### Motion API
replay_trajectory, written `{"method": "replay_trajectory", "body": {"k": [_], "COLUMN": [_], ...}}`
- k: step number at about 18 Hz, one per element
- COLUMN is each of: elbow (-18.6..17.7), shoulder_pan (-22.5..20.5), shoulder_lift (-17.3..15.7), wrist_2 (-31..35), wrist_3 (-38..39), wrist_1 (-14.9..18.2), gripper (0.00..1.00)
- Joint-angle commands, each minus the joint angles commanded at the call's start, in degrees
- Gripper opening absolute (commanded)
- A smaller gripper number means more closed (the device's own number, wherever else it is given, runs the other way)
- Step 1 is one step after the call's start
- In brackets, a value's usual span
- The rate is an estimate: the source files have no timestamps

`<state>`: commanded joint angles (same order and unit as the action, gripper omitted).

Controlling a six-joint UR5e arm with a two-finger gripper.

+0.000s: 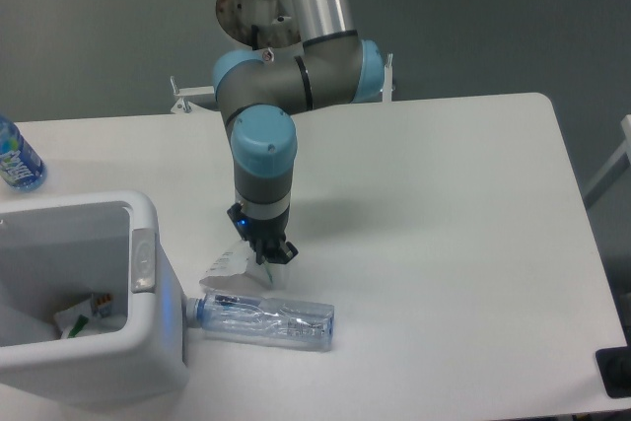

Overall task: Place the trash in the trash can
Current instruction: 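Lift the paper and carry it over the white bin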

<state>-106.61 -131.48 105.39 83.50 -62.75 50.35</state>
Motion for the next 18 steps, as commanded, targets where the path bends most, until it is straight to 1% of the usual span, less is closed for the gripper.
{"method": "replay_trajectory", "body": {"k": [3, 4, 7, 9, 11, 12, 14, 16, 18], "elbow": [1.0, 1.3, 3.7, 5.8, 7.4, 8.1, 9.5, 12.4, 15.5], "shoulder_pan": [-1.6, -2.0, -3.7, -5.5, -7.7, -8.5, -10.5, -12.0, -12.4], "shoulder_lift": [-3.3, -4.0, -6.2, -8.0, -9.1, -9.8, -11.0, -11.3, -11.3], "wrist_2": [-0.7, -1.3, -4.4, -8.2, -13.7, -16.8, -22.5, -27.2, -30.9], "wrist_3": [-0.7, -1.4, -1.8, -1.8, -0.8, 0.5, 7.0, 13.5, 20.2], "wrist_1": [2.2, 3.0, 7.6, 9.9, 10.0, 9.9, 9.4, 9.3, 9.3], "gripper": [0.0, 0.0, 0.0, 0.0, 0.0, 0.0, 0.0, 0.0, 0.0]}}
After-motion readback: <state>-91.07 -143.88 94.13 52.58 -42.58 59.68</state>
